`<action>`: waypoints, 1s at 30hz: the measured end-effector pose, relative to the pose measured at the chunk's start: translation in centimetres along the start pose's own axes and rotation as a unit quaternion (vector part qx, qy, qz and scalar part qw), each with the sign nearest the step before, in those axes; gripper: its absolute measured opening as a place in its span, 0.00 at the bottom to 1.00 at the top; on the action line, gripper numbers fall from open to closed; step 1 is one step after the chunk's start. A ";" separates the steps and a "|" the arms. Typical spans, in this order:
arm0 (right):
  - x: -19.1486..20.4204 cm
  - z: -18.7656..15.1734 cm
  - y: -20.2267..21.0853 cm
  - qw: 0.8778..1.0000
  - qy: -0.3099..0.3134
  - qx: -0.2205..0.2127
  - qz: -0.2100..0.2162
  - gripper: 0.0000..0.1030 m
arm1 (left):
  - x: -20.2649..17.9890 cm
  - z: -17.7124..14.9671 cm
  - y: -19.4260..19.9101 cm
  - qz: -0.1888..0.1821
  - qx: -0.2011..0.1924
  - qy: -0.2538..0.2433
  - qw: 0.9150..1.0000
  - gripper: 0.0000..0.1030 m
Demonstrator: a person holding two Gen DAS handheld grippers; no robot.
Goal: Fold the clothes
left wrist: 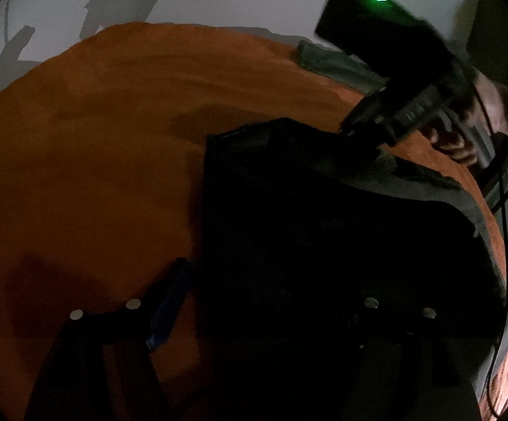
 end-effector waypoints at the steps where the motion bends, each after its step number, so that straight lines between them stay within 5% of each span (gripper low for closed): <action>1: -0.6 0.4 -0.2 1.000 -0.021 0.003 0.018 0.03 | 0.1 0.1 -0.1 -0.001 0.001 0.001 1.000 0.71; 4: -1.0 0.9 -0.4 0.998 -0.057 0.012 0.027 0.03 | 0.2 0.3 -0.1 -0.001 0.003 0.002 1.000 0.71; 10: 3.7 0.2 -1.4 0.993 0.001 -0.002 -0.114 0.00 | 0.2 0.3 -0.1 0.002 0.004 0.001 1.000 0.72; 13: 4.9 -1.1 0.5 0.983 -0.012 -0.063 -0.170 0.00 | 0.1 0.3 0.0 0.002 0.004 0.000 1.000 0.72; 17: 4.7 -2.7 4.4 0.973 -0.069 -0.166 -0.147 0.01 | 0.0 -0.1 0.0 0.001 0.002 0.001 1.000 0.73; 18: 4.7 -3.0 5.1 0.971 -0.067 -0.183 -0.135 0.21 | 0.0 -0.1 -0.1 0.001 0.002 0.001 1.000 0.73; 19: 4.8 -3.3 5.8 0.970 -0.066 -0.200 -0.123 0.80 | 0.0 -0.1 -0.1 0.001 0.002 0.000 1.000 0.73; 20: 4.6 -3.3 5.4 0.976 -0.070 -0.184 -0.092 0.98 | 0.0 -0.1 -0.2 0.001 0.002 0.000 1.000 0.73; 22: 4.0 -2.9 3.2 0.990 -0.084 -0.112 -0.030 1.00 | 0.0 -0.1 -0.2 0.000 0.003 0.000 1.000 0.73; 25: 4.9 -2.4 1.2 0.994 -0.055 -0.070 -0.063 1.00 | 0.0 -0.1 -0.1 0.000 0.004 0.001 1.000 0.73; 27: 4.5 -2.9 2.7 0.992 -0.066 -0.101 -0.046 1.00 | 0.1 -0.2 0.1 -0.003 0.004 0.002 1.000 0.73; 30: 3.7 -4.5 7.2 0.974 -0.093 -0.202 -0.047 0.98 | 0.3 -0.1 0.1 -0.006 0.004 0.003 1.000 0.73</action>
Point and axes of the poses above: each gripper's, at about its wrist camera, not at the fingertips, and y roughly against the way its jaws point, x to its left, z to its top, the point moved 1 cm from there along -y, roughly the way its jaws point, and after that the axes turned 8 degrees about z, right-handed, at the moved point
